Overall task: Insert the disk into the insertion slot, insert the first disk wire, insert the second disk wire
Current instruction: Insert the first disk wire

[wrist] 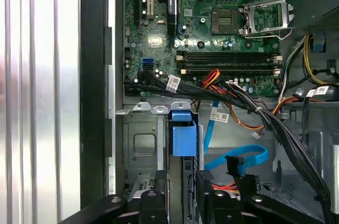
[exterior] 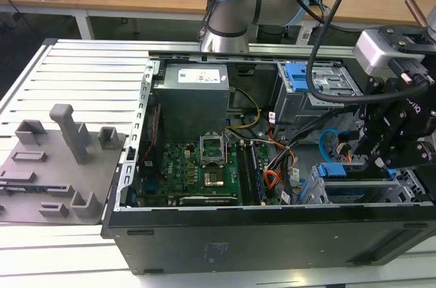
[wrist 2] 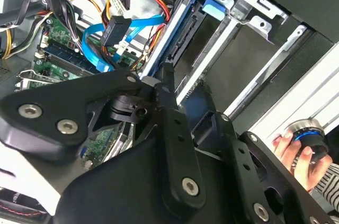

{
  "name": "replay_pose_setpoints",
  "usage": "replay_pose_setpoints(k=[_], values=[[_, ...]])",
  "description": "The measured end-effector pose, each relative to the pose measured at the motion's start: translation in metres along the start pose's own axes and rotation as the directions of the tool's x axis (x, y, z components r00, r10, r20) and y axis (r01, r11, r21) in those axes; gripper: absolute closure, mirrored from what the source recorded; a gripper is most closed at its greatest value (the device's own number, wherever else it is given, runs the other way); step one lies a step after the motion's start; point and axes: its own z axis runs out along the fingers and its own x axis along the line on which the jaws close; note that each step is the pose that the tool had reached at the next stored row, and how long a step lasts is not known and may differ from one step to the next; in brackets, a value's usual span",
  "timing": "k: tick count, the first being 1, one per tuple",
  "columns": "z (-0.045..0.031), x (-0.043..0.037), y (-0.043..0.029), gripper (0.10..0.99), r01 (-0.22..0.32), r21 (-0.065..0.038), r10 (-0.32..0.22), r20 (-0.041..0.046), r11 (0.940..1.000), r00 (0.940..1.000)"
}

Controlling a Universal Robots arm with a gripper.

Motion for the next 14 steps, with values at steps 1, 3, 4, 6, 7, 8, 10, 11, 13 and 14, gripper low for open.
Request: replay_pose_setpoints(k=[1,3,4,6,7,8,10,11,13,14], values=[[-0.0002,0.0,-0.0021,0.725,0.0,0.0,0.0,-0.0003,1.0,1.0],[-0.0004,-0.0001,-0.0064,0.725,0.0,0.0,0.0,-0.0003,1.0,1.0],[-0.0005,-0.0002,-0.007,0.725,0.0,0.0,0.0,-0.0003,1.0,1.0],[-0.0005,-0.0002,-0.0073,0.725,0.0,0.0,0.0,-0.0003,1.0,1.0],[-0.0007,-0.0001,-0.0073,0.725,0.0,0.0,0.0,-0.0003,1.0,1.0],[-0.003,-0.0001,-0.0073,0.725,0.0,0.0,0.0,-0.0005,1.0,1.0],[-0.0112,-0.0002,-0.007,0.725,0.0,0.0,0.0,-0.0007,1.0,1.0],[-0.0121,-0.0002,-0.0069,0.725,0.0,0.0,0.0,-0.0006,1.0,1.0],[-0.0121,-0.0003,-0.0069,0.725,0.0,0.0,0.0,-0.0001,1.0,1.0],[-0.0124,-0.0012,-0.0069,0.725,0.0,0.0,0.0,-0.0005,1.0,1.0]])
